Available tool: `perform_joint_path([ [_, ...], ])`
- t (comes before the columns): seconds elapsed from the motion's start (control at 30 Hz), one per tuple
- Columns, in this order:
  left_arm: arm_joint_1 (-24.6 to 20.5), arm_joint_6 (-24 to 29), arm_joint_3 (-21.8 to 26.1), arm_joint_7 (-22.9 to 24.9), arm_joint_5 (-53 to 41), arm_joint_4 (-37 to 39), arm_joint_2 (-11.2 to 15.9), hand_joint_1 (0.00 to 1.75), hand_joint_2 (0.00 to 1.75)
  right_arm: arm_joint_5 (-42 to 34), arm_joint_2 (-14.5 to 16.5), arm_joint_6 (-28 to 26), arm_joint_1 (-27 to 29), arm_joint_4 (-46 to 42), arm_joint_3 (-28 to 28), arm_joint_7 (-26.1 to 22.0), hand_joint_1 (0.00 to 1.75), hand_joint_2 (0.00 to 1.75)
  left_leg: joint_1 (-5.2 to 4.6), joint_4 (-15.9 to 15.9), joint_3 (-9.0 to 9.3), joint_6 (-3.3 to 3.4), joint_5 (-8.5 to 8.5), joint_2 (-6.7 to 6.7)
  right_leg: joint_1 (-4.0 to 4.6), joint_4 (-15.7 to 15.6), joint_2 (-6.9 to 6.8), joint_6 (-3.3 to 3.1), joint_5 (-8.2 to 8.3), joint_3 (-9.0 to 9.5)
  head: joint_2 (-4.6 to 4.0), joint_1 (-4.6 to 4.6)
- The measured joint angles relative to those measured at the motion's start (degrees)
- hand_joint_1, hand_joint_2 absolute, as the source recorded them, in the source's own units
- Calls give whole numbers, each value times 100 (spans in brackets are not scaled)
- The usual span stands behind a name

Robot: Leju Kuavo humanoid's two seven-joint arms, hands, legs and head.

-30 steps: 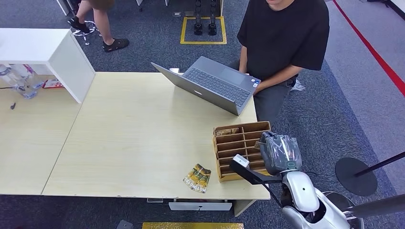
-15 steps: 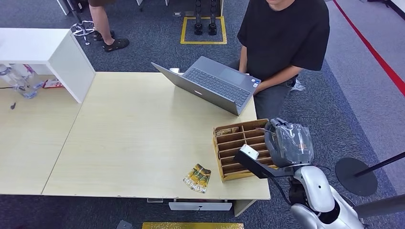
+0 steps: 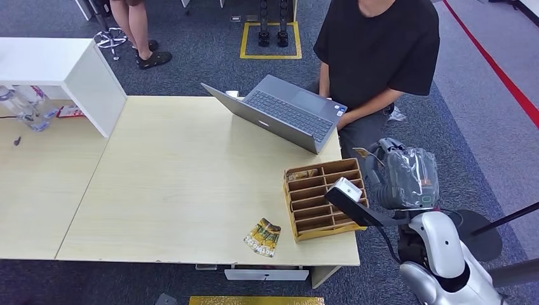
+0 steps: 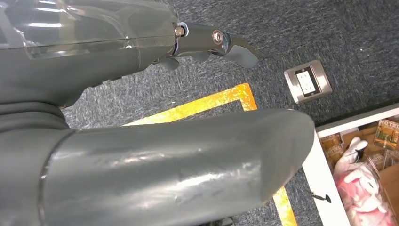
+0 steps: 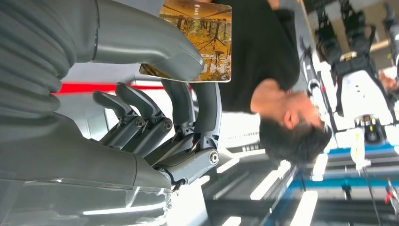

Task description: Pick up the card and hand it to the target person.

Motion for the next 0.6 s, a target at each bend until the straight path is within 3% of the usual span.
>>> perform_joint_path([
  [0.27,-41,-48,0,99,-124,0,0,0,0,687,-72,150,-111,52,-252,-74,174,175,0,0,-1,0,0,0,0,0,0,0,0,0,0,1],
  [0.6,-109,-98,0,156,-196,0,0,0,0,853,-103,295,-278,177,-420,-156,173,175,0,0,-1,0,0,-1,0,0,0,0,0,0,0,-1],
])
